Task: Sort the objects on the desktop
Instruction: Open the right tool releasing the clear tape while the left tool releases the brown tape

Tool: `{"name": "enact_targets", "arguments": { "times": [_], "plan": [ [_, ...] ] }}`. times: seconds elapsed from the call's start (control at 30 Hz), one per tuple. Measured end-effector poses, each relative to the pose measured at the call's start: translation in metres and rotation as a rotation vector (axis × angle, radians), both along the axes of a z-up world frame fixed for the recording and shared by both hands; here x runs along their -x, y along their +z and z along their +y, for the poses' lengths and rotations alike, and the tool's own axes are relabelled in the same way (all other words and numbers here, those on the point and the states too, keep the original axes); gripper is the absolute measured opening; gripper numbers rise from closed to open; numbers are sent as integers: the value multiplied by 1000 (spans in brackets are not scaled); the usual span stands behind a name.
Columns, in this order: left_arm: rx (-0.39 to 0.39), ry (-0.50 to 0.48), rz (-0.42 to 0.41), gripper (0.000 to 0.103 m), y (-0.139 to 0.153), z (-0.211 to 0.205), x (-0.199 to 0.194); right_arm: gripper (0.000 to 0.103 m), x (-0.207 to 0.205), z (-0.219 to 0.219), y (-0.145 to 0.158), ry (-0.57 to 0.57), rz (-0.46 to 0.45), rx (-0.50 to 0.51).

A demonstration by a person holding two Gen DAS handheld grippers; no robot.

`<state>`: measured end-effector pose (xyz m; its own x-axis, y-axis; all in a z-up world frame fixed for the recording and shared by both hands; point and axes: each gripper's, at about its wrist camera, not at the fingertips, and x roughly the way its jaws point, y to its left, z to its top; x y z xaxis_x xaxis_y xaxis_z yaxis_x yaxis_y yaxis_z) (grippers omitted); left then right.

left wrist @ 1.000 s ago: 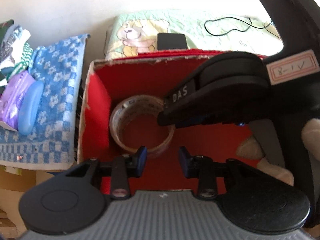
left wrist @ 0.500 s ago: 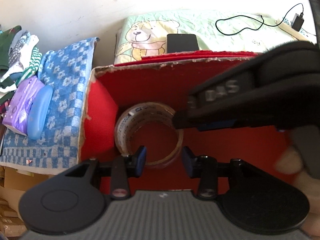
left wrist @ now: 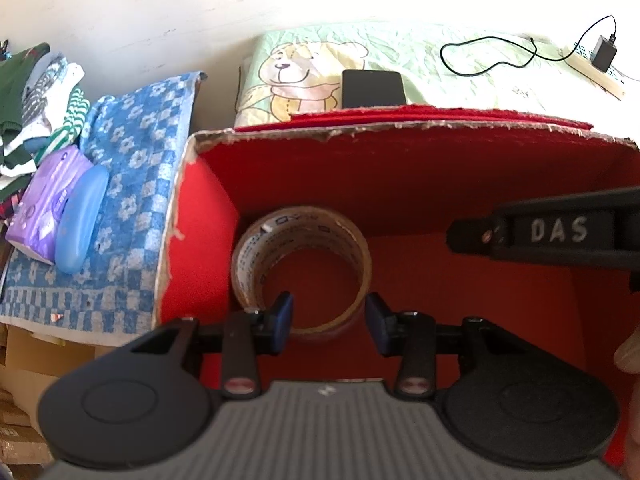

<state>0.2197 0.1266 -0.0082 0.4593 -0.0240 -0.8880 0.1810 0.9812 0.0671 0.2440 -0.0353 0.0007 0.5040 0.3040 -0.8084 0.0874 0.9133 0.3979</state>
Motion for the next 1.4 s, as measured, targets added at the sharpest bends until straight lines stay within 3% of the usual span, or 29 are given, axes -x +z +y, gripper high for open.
{"name": "enact_targets", "arguments": {
  "times": [0.33,0.6,1.03,1.4],
  "plan": [
    [-12,13,-7,48,-2,-1,-1,33,5,-4,6,-86,-84,72],
    [-36,28,-12,52,-3,-4,0,37,7,-8,4,-144,-61,63],
    [-31,39,-19,53,-4,-2,0,37,5,-12,-3,-136,0,19],
    [-43,33,-39,54,-4,-5,1,37,8,-17,-1,-178,-22,11]
  ]
}}
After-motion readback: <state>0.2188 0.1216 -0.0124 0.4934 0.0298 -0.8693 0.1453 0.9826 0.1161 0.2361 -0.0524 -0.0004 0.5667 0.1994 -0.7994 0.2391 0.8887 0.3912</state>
